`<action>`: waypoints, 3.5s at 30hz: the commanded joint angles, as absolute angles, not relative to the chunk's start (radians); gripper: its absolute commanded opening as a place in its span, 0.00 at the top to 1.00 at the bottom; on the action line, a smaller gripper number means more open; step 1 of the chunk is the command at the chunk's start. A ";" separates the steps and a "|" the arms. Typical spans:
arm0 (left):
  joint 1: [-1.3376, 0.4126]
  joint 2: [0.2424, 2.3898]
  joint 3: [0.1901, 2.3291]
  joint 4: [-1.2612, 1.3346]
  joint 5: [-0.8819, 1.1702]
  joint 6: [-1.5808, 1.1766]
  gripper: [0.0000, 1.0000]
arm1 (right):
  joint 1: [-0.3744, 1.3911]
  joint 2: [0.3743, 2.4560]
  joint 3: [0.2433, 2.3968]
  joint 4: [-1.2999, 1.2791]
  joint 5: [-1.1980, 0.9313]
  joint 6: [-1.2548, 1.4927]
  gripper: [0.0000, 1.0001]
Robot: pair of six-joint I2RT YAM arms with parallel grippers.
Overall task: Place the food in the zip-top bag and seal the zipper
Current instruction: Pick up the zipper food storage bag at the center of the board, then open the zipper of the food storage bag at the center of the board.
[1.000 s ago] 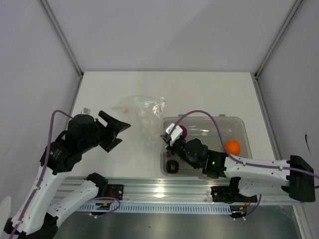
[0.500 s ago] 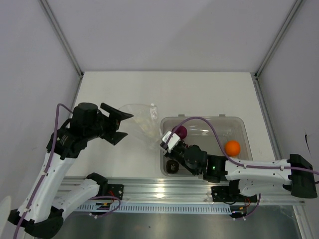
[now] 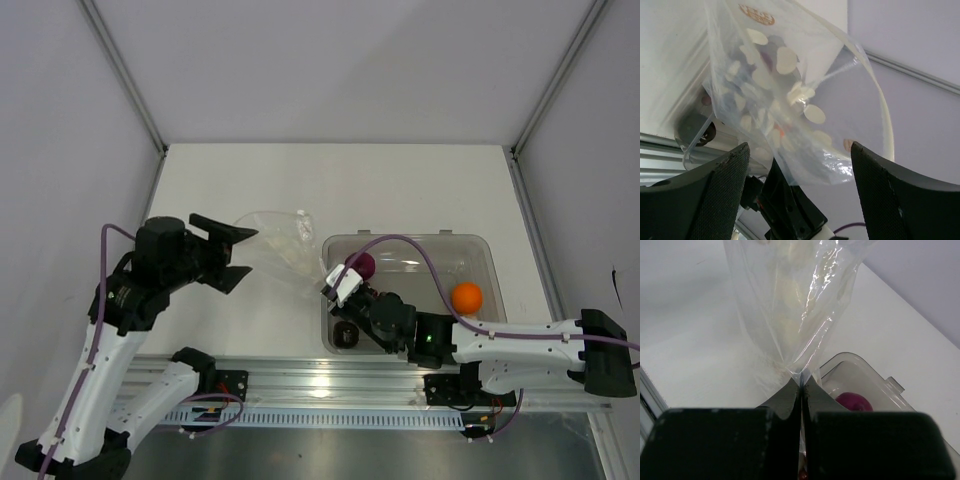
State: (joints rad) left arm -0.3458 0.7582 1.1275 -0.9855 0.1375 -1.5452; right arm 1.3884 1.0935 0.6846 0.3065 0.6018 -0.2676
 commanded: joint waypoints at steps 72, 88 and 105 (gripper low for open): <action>-0.439 0.844 0.963 -0.862 0.143 -0.383 0.99 | 1.158 1.436 1.236 -0.078 0.049 0.574 0.10; -0.449 0.810 1.006 -0.856 0.156 -0.411 0.99 | 1.174 1.532 1.232 -0.166 0.239 0.643 0.50; -0.449 0.732 1.008 -0.919 0.121 -0.399 0.99 | 1.088 1.606 1.246 -0.259 0.305 0.560 1.00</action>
State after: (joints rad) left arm -0.4431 0.7303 0.9730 -0.9180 0.1333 -0.4004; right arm 1.0737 1.5875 1.2018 -0.2306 0.2684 0.5922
